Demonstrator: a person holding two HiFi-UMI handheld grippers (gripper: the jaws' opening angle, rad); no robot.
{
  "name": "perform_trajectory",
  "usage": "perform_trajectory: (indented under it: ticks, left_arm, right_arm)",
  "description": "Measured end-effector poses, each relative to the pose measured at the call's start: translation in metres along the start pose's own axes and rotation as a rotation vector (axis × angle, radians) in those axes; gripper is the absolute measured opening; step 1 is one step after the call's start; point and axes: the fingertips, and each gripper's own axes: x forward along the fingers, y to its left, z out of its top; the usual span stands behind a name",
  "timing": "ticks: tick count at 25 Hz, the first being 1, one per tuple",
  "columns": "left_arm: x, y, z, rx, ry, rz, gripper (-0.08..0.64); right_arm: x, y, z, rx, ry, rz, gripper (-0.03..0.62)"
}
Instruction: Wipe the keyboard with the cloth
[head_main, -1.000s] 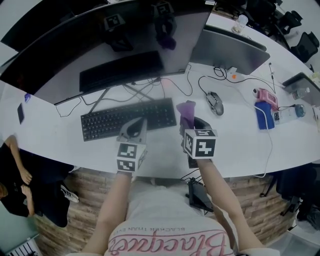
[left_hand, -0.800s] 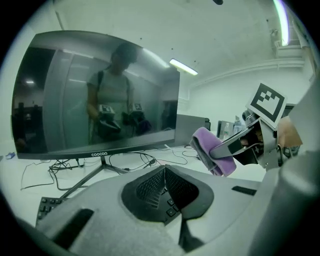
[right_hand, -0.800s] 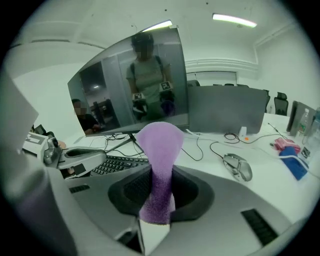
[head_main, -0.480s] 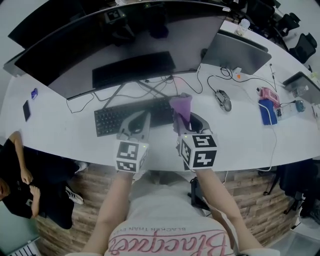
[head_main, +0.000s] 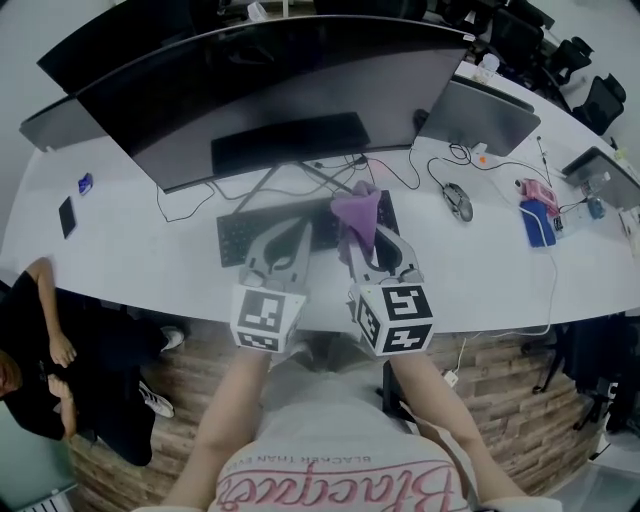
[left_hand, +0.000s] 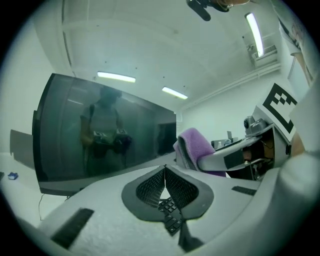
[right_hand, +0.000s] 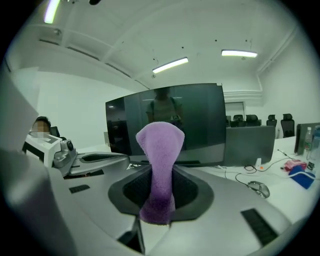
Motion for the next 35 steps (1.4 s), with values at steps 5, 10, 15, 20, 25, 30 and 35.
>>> perform_trajectory:
  ticks: [5,10,15,20,25,30,35]
  left_arm:
    - [-0.027,0.008,0.013,0.013,-0.054,-0.008,0.008]
    - [-0.043,0.011,0.019,-0.006,-0.088,0.008,0.008]
    - [-0.055,0.011,0.023,-0.024,-0.142,0.039,0.008]
    - [-0.051,0.007,0.034,-0.003,-0.168,0.062,0.008]
    - [-0.041,-0.004,0.040,-0.001,-0.170,0.068,0.008]
    - [-0.030,-0.011,0.042,0.028,-0.162,0.083,0.008]
    - [-0.024,-0.011,0.042,0.044,-0.152,0.105,0.008]
  right_arm:
    - [-0.007,0.041,0.011,-0.052,-0.087,0.031,0.087]
    - [-0.018,0.066,0.020,-0.089,-0.178,0.061,0.087]
    - [-0.025,0.076,0.021,-0.101,-0.221,0.090,0.087]
    - [-0.026,0.073,0.022,-0.106,-0.231,0.112,0.087]
    - [-0.026,0.063,0.027,-0.123,-0.231,0.137,0.087]
    - [-0.023,0.055,0.029,-0.129,-0.226,0.163,0.087]
    - [-0.020,0.052,0.031,-0.147,-0.229,0.172,0.087]
